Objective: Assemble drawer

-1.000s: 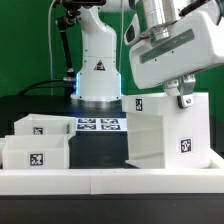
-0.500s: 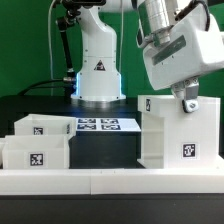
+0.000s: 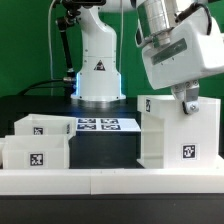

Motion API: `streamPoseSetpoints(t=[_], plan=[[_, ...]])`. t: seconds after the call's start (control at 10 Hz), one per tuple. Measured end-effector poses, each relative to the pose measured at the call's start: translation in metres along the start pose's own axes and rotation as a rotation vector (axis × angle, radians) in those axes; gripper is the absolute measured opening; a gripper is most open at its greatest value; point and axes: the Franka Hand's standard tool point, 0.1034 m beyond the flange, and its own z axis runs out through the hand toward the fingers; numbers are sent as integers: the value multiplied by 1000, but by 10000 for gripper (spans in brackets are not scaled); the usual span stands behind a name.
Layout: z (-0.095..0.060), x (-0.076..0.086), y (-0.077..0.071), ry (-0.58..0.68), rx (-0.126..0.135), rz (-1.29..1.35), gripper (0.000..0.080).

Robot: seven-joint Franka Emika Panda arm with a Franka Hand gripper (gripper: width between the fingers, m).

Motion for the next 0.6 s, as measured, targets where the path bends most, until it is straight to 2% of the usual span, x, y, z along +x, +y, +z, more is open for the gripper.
streamPoseSetpoints(t=[0.1,0.2,0.3,0.4,0.5,0.6], plan=[[0,0,0,0,0,-3,46],[0,0,0,0,0,-4,226],[0,0,0,0,0,-6,362],[0,0,0,0,0,-15,362],[-1,1,0,2,3,-113,559],[-4,2,-2,2,7,-172,621]])
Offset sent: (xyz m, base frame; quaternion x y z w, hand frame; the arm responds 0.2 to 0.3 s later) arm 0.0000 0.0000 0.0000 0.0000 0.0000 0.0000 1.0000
